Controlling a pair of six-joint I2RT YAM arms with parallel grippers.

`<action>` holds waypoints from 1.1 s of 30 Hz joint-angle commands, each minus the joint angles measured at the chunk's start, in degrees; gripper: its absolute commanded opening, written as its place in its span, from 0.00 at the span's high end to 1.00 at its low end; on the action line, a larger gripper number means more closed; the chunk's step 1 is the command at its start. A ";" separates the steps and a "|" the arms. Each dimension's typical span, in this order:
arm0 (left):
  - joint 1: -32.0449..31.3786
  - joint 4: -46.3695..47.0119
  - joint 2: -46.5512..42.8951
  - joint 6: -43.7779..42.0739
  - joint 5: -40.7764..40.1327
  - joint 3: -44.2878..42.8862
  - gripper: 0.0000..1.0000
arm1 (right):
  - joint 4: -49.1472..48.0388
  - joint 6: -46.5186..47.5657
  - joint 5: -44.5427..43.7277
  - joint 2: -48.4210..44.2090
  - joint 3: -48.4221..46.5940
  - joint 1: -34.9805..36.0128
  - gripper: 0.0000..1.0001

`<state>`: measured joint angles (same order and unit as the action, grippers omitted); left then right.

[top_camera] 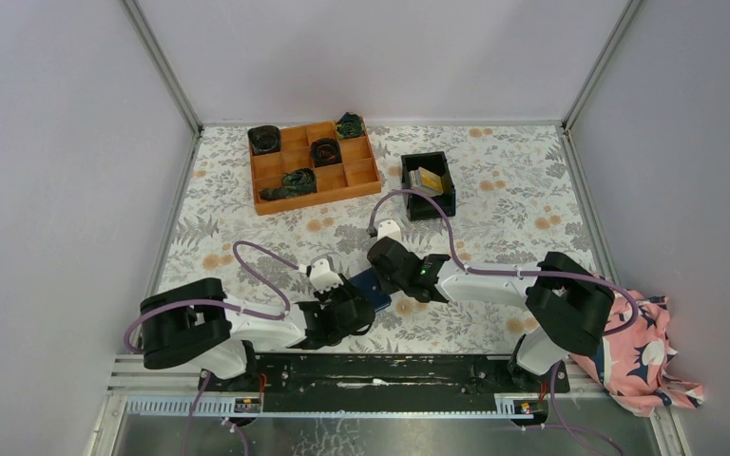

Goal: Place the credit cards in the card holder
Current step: Close the card holder at the center of the board.

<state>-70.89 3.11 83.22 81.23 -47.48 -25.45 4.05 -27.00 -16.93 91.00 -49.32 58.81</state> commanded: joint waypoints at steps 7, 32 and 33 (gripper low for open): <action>-0.19 -2.07 3.00 -1.16 4.43 0.10 0.75 | -0.83 0.27 -0.79 -2.35 -1.68 -0.33 0.68; -0.20 -1.76 3.53 -0.92 4.76 0.32 0.75 | -0.60 0.35 -0.33 -2.46 -2.19 -0.31 0.77; -0.21 -1.71 3.47 -0.90 4.83 0.32 0.75 | -0.58 0.37 -0.24 -2.29 -2.13 -0.35 0.77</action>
<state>-70.89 3.90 84.23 81.25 -47.62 -25.91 4.03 -26.98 -16.95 89.43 -49.32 58.81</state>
